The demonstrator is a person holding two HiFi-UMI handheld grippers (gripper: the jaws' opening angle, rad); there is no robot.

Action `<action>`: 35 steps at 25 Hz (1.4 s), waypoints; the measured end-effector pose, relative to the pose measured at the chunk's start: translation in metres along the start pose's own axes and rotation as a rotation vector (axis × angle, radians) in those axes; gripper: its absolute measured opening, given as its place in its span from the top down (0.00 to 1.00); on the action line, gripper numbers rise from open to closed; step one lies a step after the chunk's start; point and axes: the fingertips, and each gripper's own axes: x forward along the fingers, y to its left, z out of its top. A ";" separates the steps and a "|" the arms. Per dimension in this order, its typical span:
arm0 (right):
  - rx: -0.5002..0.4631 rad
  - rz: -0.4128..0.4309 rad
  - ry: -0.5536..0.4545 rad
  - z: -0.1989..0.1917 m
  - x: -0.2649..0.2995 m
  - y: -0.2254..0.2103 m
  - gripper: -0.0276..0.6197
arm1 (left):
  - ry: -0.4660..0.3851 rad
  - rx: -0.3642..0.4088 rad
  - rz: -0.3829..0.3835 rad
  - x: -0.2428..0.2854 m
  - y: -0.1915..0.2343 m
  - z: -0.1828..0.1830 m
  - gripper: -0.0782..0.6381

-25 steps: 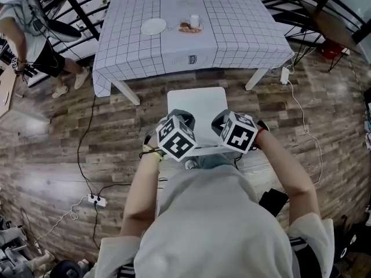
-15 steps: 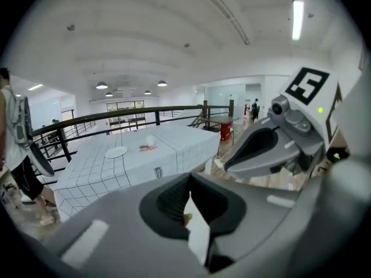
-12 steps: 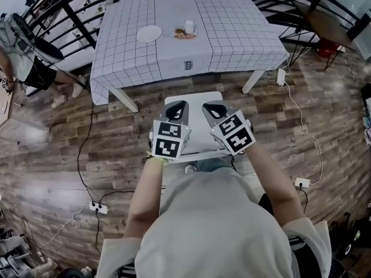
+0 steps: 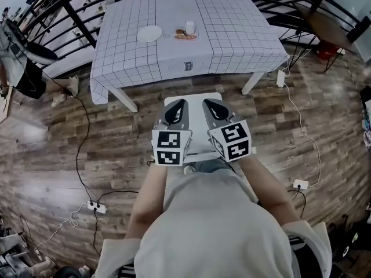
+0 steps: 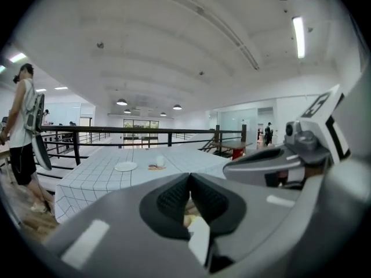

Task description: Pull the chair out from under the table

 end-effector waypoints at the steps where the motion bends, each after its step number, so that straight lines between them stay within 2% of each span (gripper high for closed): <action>1: 0.021 -0.013 -0.018 0.001 -0.001 -0.001 0.96 | -0.005 -0.010 -0.006 -0.001 -0.001 0.000 0.88; 8: 0.105 -0.038 -0.123 0.005 -0.011 -0.005 0.96 | -0.016 -0.030 0.007 -0.004 -0.003 -0.005 0.88; 16: 0.212 -0.024 -0.122 0.004 -0.013 -0.012 0.96 | -0.039 -0.041 0.008 -0.005 -0.005 0.003 0.88; 25: 0.225 -0.041 -0.132 0.004 -0.013 -0.015 0.96 | -0.045 -0.040 0.002 -0.005 -0.007 0.007 0.88; 35: 0.196 -0.046 -0.157 0.013 -0.009 -0.015 0.96 | -0.046 -0.046 0.012 -0.004 -0.003 0.007 0.88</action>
